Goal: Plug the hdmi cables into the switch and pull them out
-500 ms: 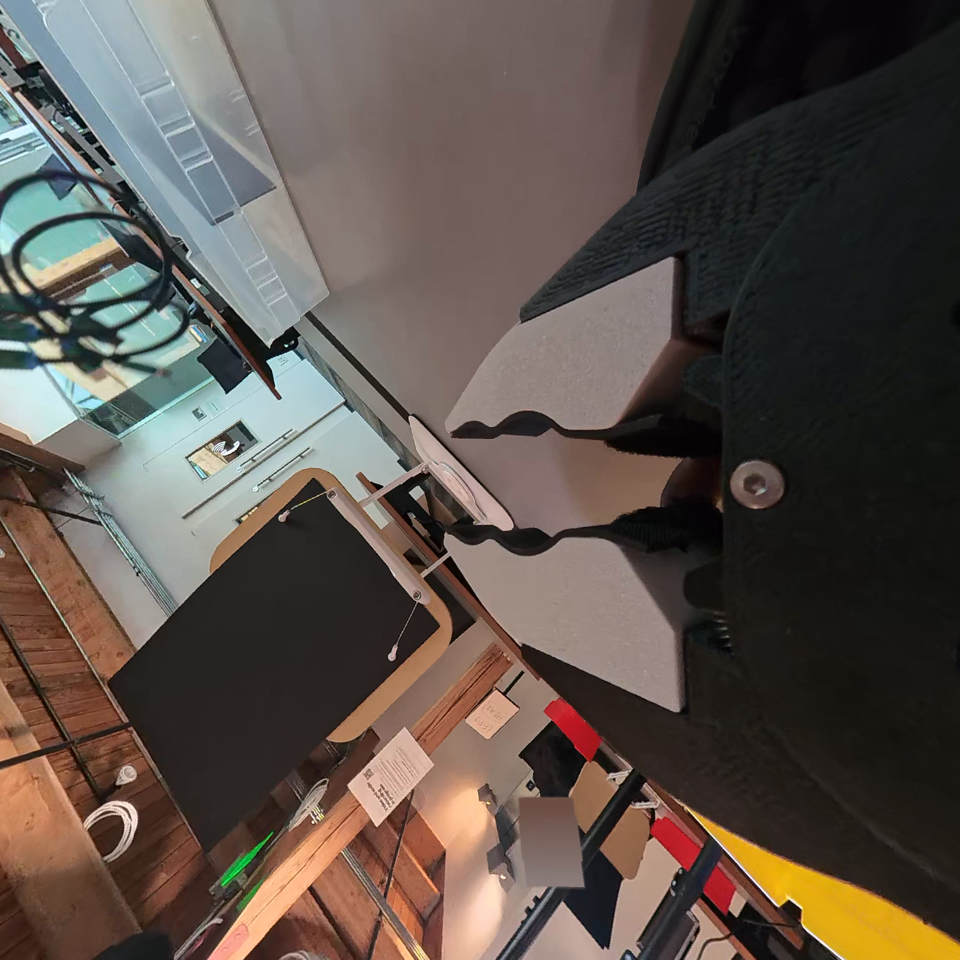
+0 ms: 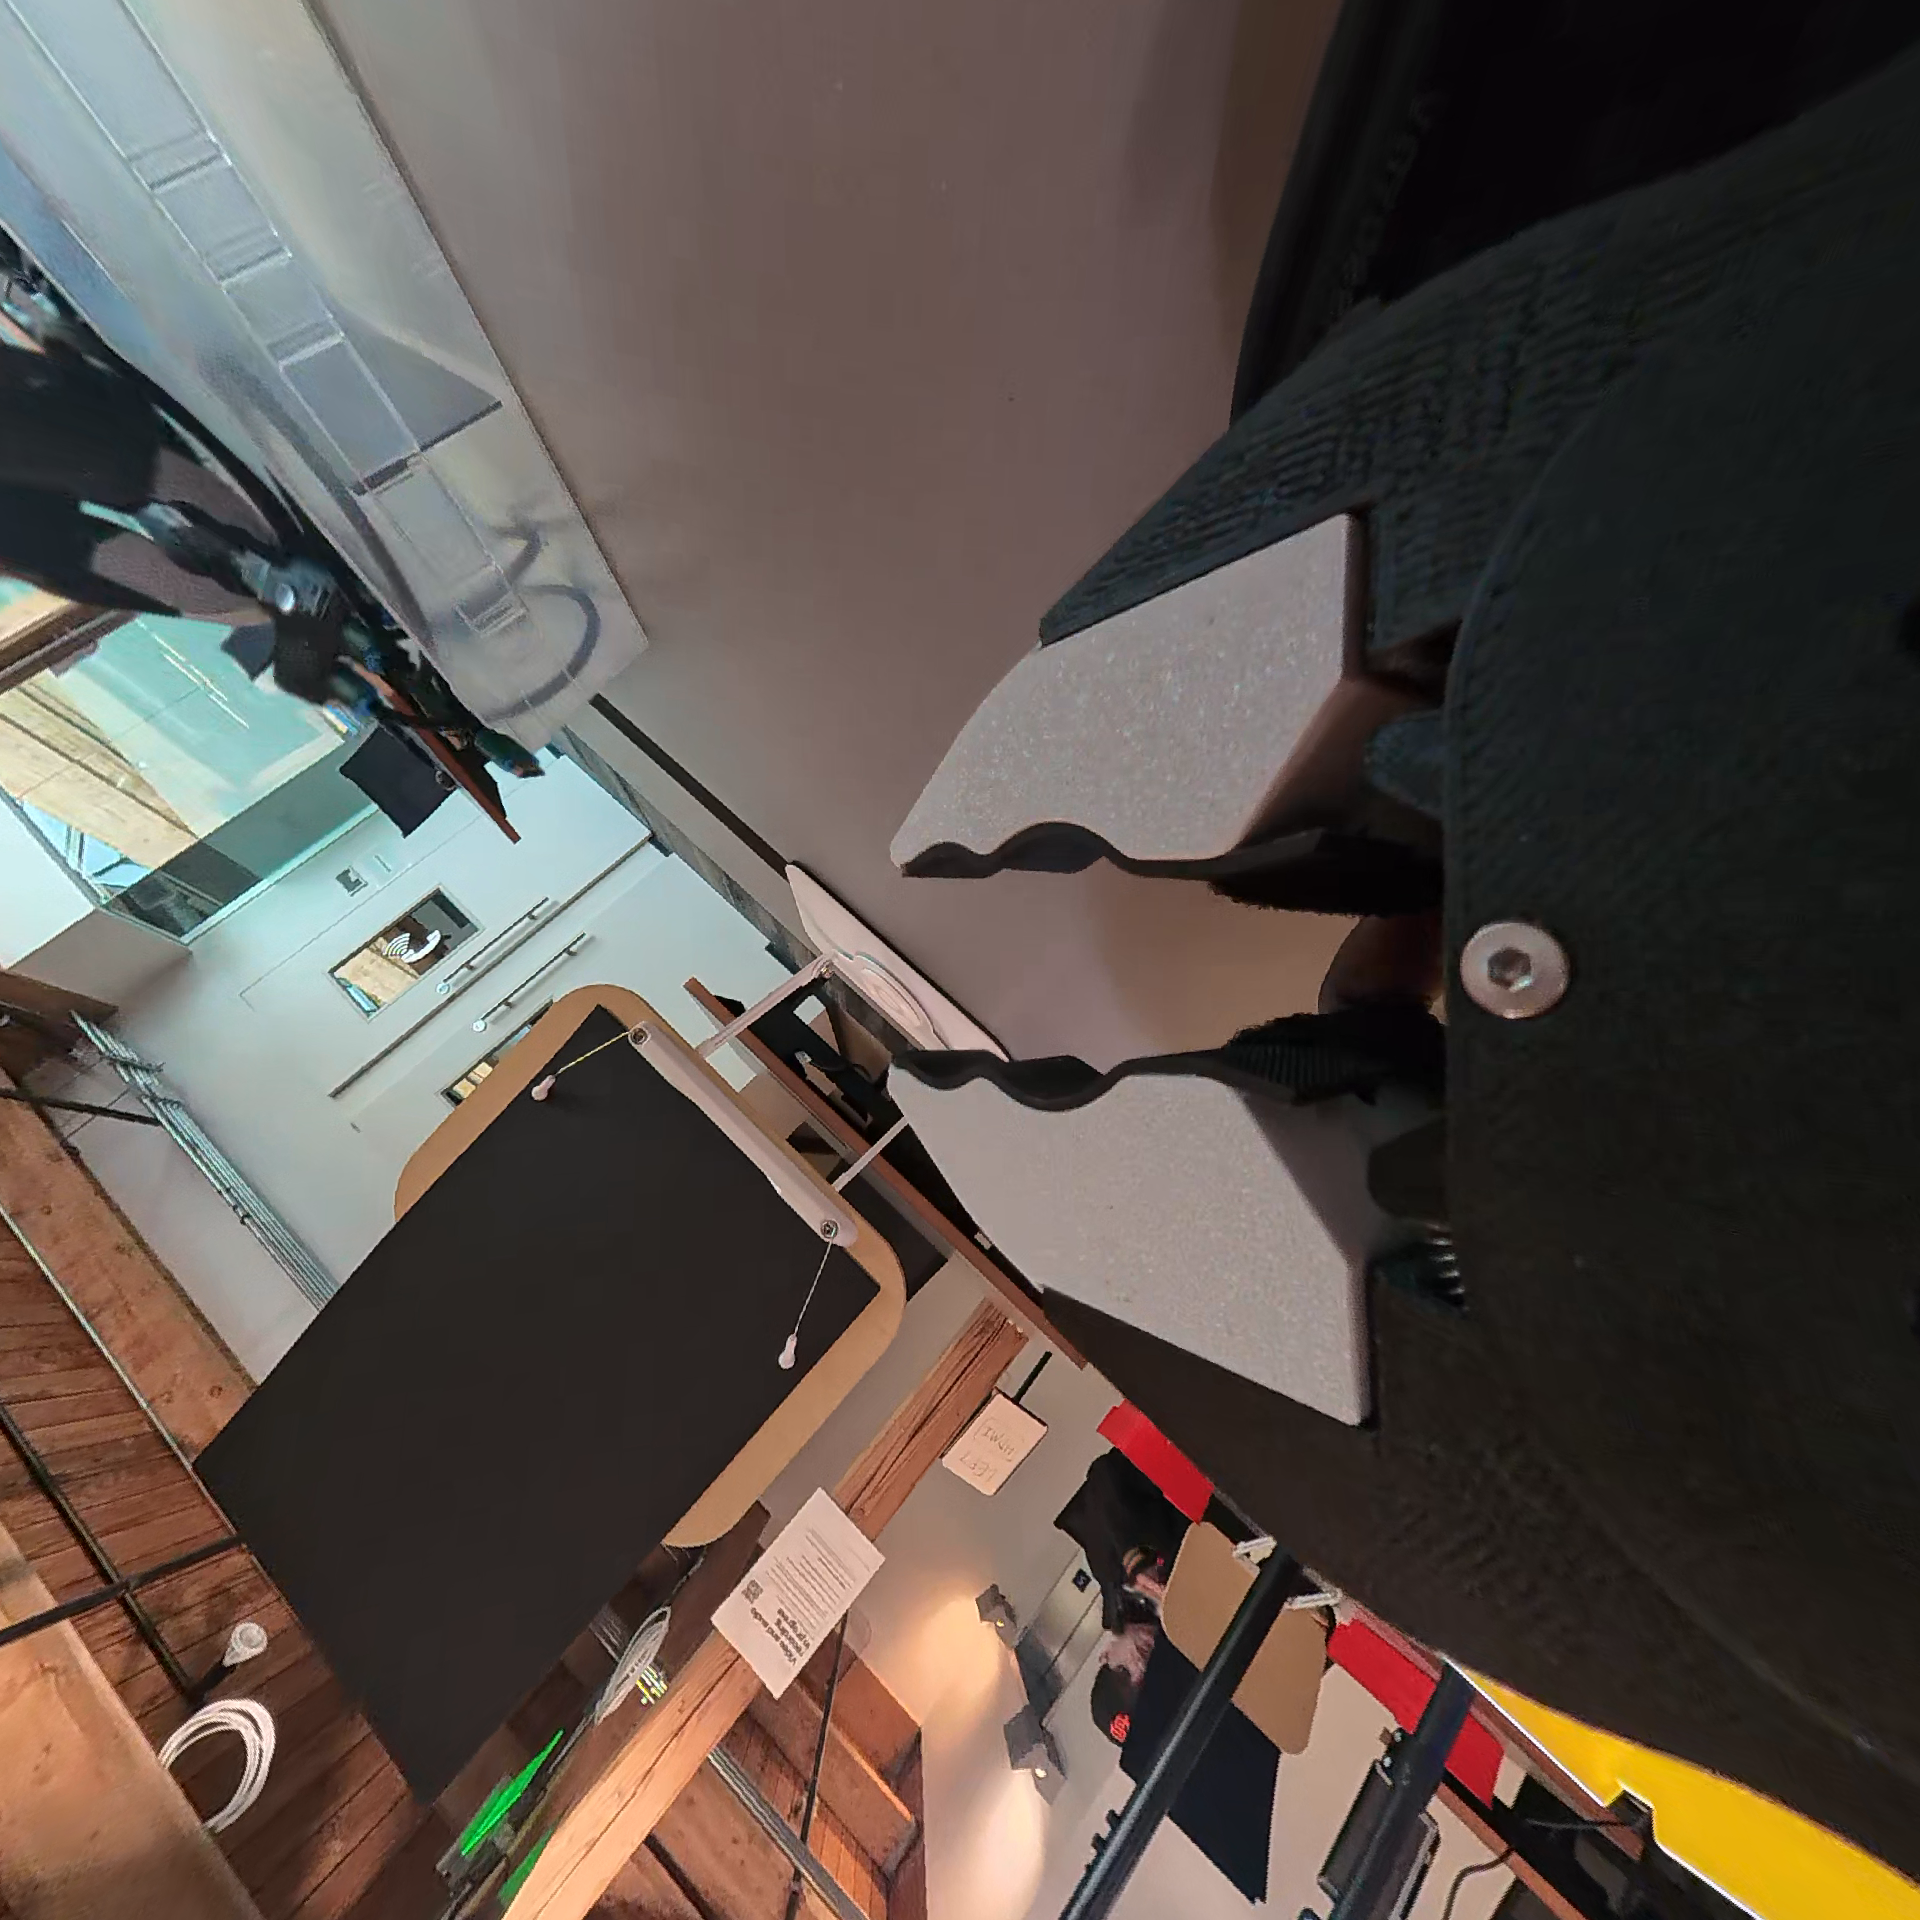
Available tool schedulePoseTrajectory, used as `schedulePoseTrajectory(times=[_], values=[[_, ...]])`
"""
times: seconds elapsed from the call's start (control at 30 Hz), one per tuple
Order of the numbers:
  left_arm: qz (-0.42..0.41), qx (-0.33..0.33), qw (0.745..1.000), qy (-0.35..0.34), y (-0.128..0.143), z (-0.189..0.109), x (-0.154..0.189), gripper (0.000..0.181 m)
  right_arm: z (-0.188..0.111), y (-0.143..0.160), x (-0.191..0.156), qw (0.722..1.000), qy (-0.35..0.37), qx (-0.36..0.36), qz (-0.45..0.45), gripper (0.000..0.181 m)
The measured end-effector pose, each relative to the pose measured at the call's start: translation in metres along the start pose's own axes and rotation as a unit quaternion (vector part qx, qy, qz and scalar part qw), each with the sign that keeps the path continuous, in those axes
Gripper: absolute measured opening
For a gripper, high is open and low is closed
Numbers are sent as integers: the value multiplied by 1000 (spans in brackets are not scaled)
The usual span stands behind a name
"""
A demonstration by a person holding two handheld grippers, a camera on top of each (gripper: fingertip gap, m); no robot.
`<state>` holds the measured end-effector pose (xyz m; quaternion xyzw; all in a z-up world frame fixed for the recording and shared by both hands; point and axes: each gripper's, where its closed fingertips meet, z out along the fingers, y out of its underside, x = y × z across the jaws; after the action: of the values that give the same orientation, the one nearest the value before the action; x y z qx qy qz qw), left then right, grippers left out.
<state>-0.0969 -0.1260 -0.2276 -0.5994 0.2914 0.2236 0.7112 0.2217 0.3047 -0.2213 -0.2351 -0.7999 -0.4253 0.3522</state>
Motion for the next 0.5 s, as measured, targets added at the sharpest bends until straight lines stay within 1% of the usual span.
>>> schedulePoseTrajectory(times=[0.03, 0.1, 0.13, 0.23, 0.27, 0.3, 0.33, 0.4, 0.47, 0.5], values=[[1, 1, 1000, 1, 0, 0, 0, 31, 3, -1, -1, 1000, 17, -10, 6, 35], [1, 2, 1000, 2, -1, 0, 1, 31, 7, -4, -6, 999, 6, -15, 31, 41], [1, 2, 1000, 3, -1, 0, 2, 31, 7, -5, -9, 999, -20, -7, 49, 47], [-8, 7, 1000, -2, -2, -1, -1, 31, -3, -3, -17, 991, -125, 3, 39, 66], [-14, 9, 1000, -5, -3, -2, -2, 31, -9, -1, -19, 984, -169, 4, 51, 71], [-21, 11, 1000, -8, -3, -2, -4, 31, -16, 3, -17, 977, -199, 3, 76, 76], [-26, 12, 1000, -10, -3, -2, -5, 31, -22, 5, -10, 971, -211, 4, 111, 86], [-29, 13, 999, -10, -3, -3, -5, 31, -34, 9, 8, 960, -214, 9, 182, 99], [-23, 12, 1000, -8, -4, -3, -3, 31, -45, 17, 32, 957, -174, 12, 233, 106], [-18, 10, 1000, -6, -3, -2, -2, 31, -52, 20, 47, 955, -141, 13, 261, 107]])
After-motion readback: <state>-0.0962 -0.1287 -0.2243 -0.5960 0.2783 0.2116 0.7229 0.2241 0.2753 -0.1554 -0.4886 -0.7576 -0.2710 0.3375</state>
